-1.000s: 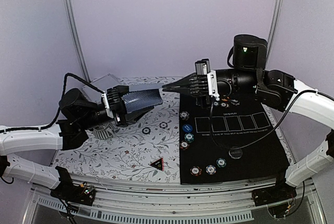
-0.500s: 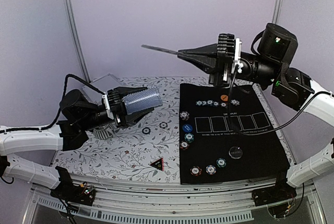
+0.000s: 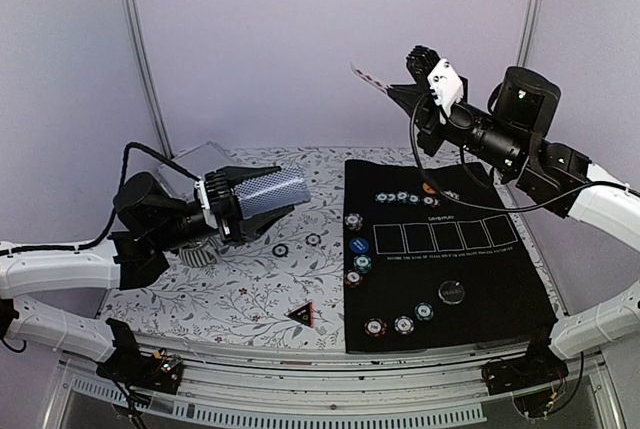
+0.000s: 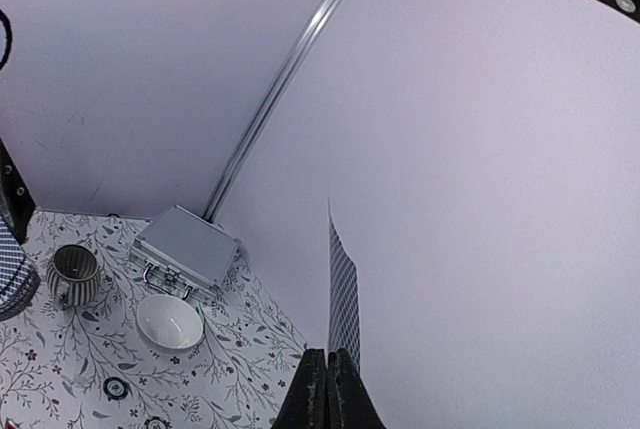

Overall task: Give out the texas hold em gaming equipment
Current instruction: Distribute the poker card in the small blind area.

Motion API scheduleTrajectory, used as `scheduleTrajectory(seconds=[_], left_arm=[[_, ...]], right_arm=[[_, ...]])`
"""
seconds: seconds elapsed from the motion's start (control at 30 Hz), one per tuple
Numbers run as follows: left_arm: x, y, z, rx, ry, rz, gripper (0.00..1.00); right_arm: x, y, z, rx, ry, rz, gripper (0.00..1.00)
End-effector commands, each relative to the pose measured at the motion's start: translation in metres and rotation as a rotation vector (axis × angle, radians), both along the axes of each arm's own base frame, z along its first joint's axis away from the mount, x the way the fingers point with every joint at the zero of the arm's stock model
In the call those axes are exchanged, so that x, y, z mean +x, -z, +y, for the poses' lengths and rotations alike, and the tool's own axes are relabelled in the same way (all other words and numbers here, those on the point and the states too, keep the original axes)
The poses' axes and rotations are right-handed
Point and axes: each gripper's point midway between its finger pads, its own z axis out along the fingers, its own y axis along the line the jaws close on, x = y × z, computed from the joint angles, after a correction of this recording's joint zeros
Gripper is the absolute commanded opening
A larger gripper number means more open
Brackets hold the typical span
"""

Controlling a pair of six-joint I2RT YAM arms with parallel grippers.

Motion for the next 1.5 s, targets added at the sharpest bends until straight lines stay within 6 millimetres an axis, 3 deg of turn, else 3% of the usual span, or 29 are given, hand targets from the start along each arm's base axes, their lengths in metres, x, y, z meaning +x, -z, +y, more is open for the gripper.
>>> scheduleTrajectory(seconds=[0.0, 0.17, 0.3, 0.47, 0.8, 1.47], left_arm=[[0.001, -0.01, 0.008, -0.04, -0.026, -0.015, 0.55], [0.003, -0.008, 0.008, -0.04, -0.033, -0.012, 0.55], [0.004, -0.007, 0.008, -0.037, -0.037, -0.008, 0.55], [0.005, -0.008, 0.009, -0.045, -0.043, -0.006, 0.55], [0.003, -0.011, 0.01, -0.062, -0.031, 0.005, 0.55], [0.005, -0.01, 0.011, -0.061, -0.042, 0.005, 0.55]], right_arm=[[0.025, 0.018, -0.034, 0.057, 0.157, 0.126, 0.01], [0.04, 0.05, -0.039, 0.017, 0.216, 0.226, 0.01], [0.048, 0.089, -0.037, -0.016, 0.223, 0.33, 0.01], [0.053, 0.114, -0.036, -0.033, 0.23, 0.409, 0.01], [0.056, 0.148, -0.036, -0.069, 0.241, 0.521, 0.01], [0.047, 0.18, -0.034, -0.057, 0.204, 0.658, 0.01]])
